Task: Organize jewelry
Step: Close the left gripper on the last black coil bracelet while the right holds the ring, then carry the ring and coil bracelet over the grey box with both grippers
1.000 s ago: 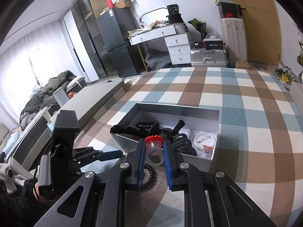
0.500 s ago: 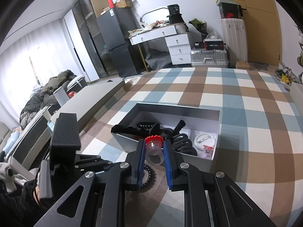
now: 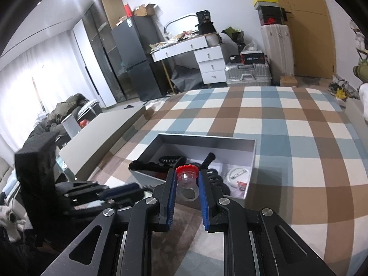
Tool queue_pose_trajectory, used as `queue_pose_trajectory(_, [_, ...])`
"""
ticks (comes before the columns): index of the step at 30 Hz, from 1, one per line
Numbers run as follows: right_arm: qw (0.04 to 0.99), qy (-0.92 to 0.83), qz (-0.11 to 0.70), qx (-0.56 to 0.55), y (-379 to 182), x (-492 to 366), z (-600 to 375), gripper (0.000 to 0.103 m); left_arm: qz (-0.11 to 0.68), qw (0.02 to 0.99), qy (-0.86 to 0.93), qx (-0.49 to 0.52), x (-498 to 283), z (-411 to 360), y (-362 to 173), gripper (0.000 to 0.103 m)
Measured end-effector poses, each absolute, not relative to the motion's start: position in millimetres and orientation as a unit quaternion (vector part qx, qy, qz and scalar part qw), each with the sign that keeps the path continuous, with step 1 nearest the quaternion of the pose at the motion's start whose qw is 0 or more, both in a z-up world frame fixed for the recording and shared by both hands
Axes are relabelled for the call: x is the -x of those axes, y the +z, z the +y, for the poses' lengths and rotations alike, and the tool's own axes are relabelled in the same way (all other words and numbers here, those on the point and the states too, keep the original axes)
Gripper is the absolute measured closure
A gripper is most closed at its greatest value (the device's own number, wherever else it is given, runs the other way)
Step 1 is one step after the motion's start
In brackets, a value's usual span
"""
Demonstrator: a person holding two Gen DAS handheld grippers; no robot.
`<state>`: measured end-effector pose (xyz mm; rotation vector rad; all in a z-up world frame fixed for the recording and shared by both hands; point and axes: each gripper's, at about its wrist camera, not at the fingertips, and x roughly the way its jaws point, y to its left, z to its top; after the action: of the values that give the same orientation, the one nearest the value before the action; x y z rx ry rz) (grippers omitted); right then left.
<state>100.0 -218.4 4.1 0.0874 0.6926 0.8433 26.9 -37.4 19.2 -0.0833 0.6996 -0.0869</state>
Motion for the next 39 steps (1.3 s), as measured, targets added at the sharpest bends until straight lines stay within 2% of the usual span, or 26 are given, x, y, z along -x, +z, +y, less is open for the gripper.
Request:
queue_pose_trajectory(23, [0.866, 0.379, 0.320, -0.064, 0.8, -126.7, -218.8, 0.085, 0.282, 0.957, 0.008, 0.071, -53.6, -6.3, 35.8, 0.098])
queue_pose_trajectory(39, [0.858, 0.380, 0.338, -0.072, -11.7, -133.3, -212.0, 0.085, 0.304, 0.951, 0.009, 0.049, -78.5, -21.0, 25.8, 0.098])
